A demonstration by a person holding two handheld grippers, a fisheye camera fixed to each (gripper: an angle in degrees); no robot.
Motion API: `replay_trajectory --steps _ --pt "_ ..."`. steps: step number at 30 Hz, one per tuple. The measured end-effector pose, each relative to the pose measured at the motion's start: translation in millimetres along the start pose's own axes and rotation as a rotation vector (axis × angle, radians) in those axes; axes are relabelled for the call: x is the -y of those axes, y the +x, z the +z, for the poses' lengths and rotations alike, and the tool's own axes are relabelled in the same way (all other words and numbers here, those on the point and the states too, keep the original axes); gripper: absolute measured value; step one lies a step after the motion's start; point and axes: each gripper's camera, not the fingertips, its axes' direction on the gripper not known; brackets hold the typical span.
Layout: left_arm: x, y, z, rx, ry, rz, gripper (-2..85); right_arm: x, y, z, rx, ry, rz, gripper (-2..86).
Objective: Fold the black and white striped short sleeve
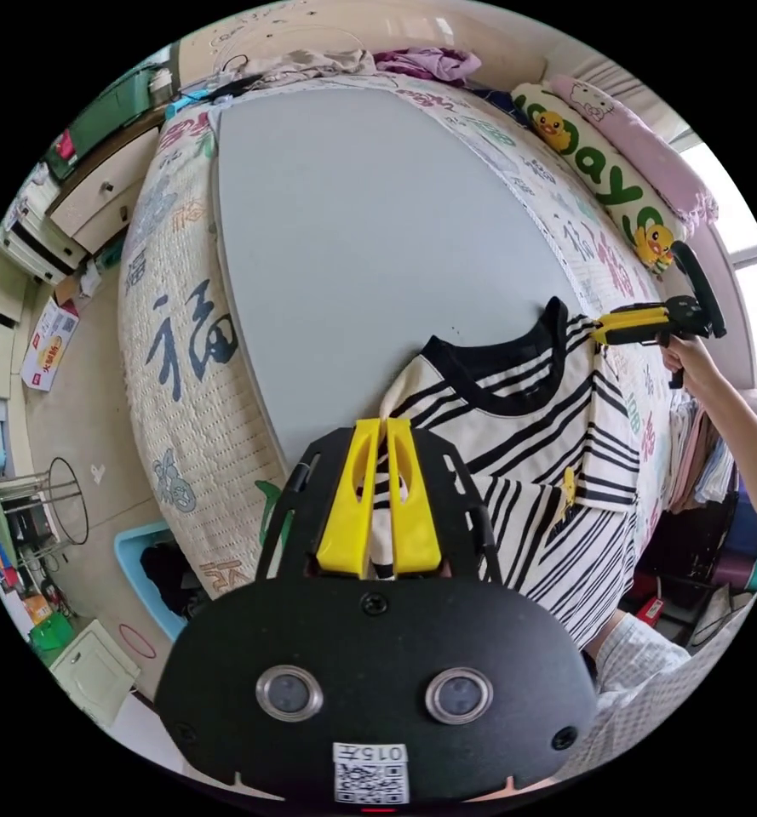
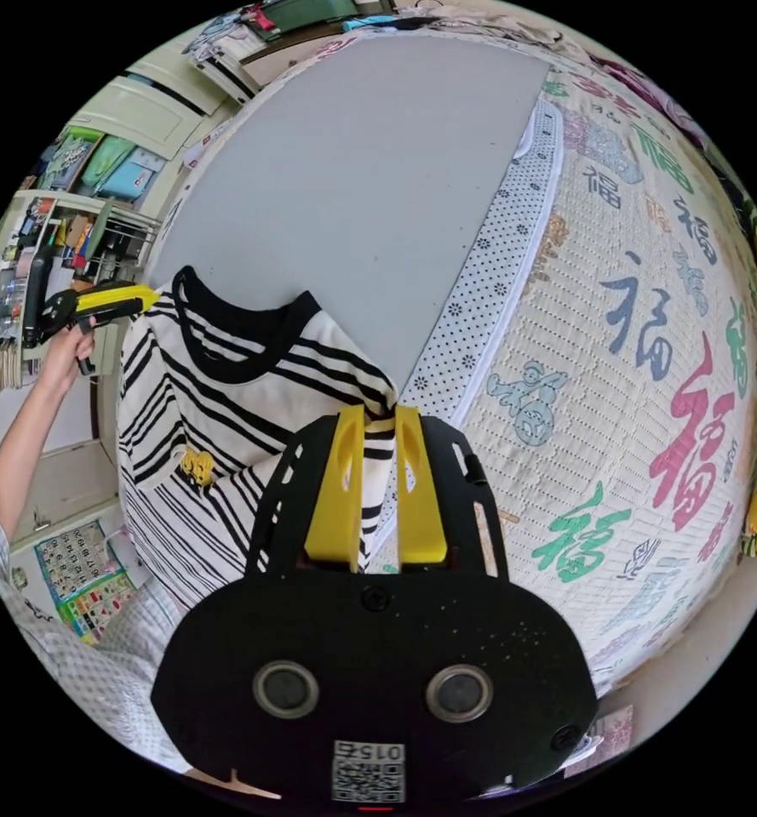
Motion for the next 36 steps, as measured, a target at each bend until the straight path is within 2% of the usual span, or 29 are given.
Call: replay_trajectory --steps 5,7,12,15,19,23,24,27,29,32,36 --pt "-31 19 -31 -0.005 0.131 0.025 0.7 -26 9 -41 0.095 0.146 -0.033 0.9" --pt "-68 34 -51 -0.026 0.207 0.039 0.5 -62 5 -66 0.143 0.239 -0.06 0.6" --pt "-191 74 -80 -0.149 0.303 0.025 0.5 -166 -17 -97 0.196 0.317 -0.146 0.5" --pt "-277 106 -61 -0.214 0.201 0.033 0.4 -236 -27 -83 0.271 0.243 -0.132 0.6" --pt "-374 143 23 -0.309 -0.027 -0.09 0.4 -303 -39 -14 0.316 0.01 -0.077 1.1" --pt "-413 158 107 -0.274 -0.218 -0.187 0.3 -322 -32 64 0.373 -0.177 -0.015 2.8" --pt "-422 161 134 -0.304 -0.321 -0.191 0.2 -323 -28 84 0.374 -0.248 -0.002 4.6" --pt "-442 173 163 -0.292 -0.48 -0.12 0.7 -331 -14 99 0.346 -0.331 0.026 6.4" --pt "-448 169 156 -0.263 -0.448 -0.127 1.2 -334 -1 88 0.348 -0.297 0.066 6.5" --pt "-438 142 130 -0.281 -0.263 -0.231 3.2 -328 33 61 0.326 -0.147 0.179 7.1" --pt "-393 93 115 -0.252 0.0 -0.365 7.9 -293 88 48 0.404 0.069 0.336 13.6"
